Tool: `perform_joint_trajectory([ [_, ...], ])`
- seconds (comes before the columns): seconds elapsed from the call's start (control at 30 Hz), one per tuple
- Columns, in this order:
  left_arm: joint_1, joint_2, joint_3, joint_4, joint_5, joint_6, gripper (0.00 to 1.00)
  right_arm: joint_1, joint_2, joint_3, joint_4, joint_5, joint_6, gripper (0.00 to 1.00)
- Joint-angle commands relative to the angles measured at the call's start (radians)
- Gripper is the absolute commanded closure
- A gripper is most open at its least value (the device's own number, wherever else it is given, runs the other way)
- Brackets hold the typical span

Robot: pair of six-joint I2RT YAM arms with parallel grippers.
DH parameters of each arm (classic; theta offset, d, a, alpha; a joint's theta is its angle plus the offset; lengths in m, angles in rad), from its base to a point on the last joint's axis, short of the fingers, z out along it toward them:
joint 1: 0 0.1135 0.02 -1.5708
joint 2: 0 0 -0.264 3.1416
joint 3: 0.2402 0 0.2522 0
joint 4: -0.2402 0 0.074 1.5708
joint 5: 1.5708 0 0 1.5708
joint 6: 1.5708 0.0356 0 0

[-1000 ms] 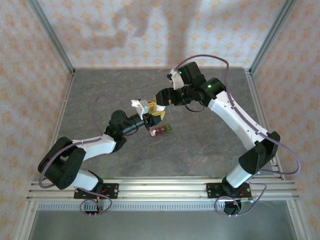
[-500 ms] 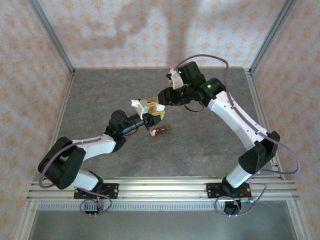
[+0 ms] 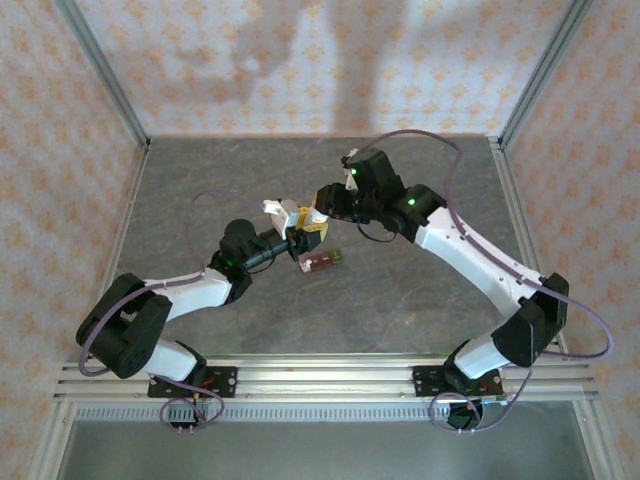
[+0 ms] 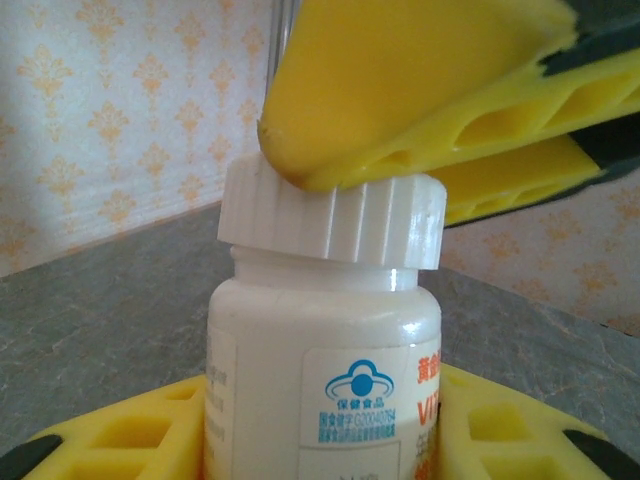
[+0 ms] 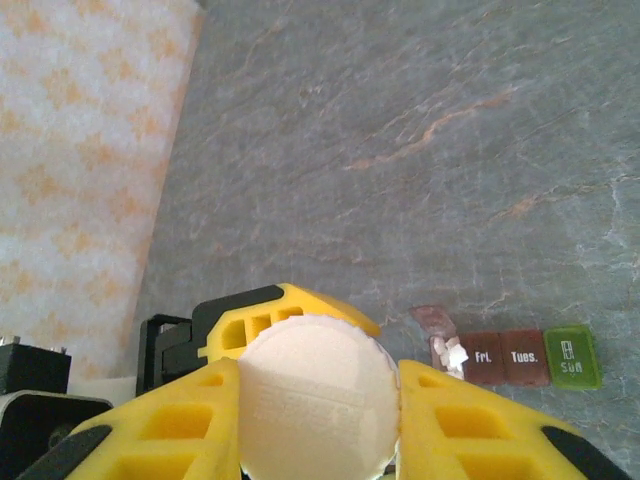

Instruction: Sort the pills into containers

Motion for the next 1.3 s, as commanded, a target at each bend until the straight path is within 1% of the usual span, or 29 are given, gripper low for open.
perform_joint_trajectory([
  [0.0,-0.003,-0.006,0.043,0.108,-0.037,0.012,1.00,0.071,-0.011,-0.055,0.050,0.096,0.155,0.66],
  [0.07,-0.002,-0.003,0.042,0.107,-0.038,0.015,1.00,0.072,-0.006,-0.035,0.048,0.100,0.155,0.64],
  [0.17,-0.002,0.004,0.041,0.109,-0.041,0.017,1.00,0.064,0.012,0.047,-0.014,0.120,0.109,0.55],
  [0.2,-0.002,0.005,0.038,0.111,-0.041,0.017,1.00,0.054,0.019,0.078,-0.036,0.114,0.092,0.51],
  [0.27,0.000,0.006,0.037,0.112,-0.043,0.016,1.00,0.032,0.021,0.125,-0.068,0.101,0.059,0.38],
  [0.33,0.002,0.002,0.034,0.111,-0.041,0.017,1.00,0.009,0.004,0.149,-0.082,0.094,0.026,0.28],
  [0.4,0.002,-0.001,0.034,0.109,-0.035,0.017,1.00,-0.016,-0.014,0.158,-0.086,0.067,-0.007,0.24],
  [0.5,0.008,0.000,0.034,0.109,-0.010,0.013,1.00,-0.061,-0.019,0.182,-0.113,-0.007,-0.083,0.20],
  [0.6,0.013,0.000,0.034,0.114,0.018,0.002,1.00,-0.102,0.022,0.243,-0.191,-0.106,-0.214,0.19],
  [0.7,0.018,0.000,0.036,0.114,0.043,-0.011,1.00,-0.119,0.084,0.307,-0.277,-0.201,-0.351,0.20],
  [0.77,0.020,0.000,0.037,0.112,0.053,-0.020,1.00,-0.119,0.129,0.354,-0.333,-0.267,-0.409,0.20],
  [0.87,0.021,-0.001,0.038,0.111,0.065,-0.024,1.00,-0.118,0.185,0.408,-0.381,-0.350,-0.443,0.22],
  [0.97,0.022,-0.001,0.038,0.112,0.068,-0.029,1.00,-0.115,0.216,0.427,-0.405,-0.369,-0.451,0.25],
  [1.13,0.024,-0.004,0.033,0.115,0.067,-0.031,1.00,-0.115,0.218,0.410,-0.395,-0.369,-0.445,0.32],
  [1.27,0.023,-0.001,0.032,0.118,0.066,-0.033,1.00,-0.113,0.217,0.400,-0.390,-0.364,-0.437,0.45],
])
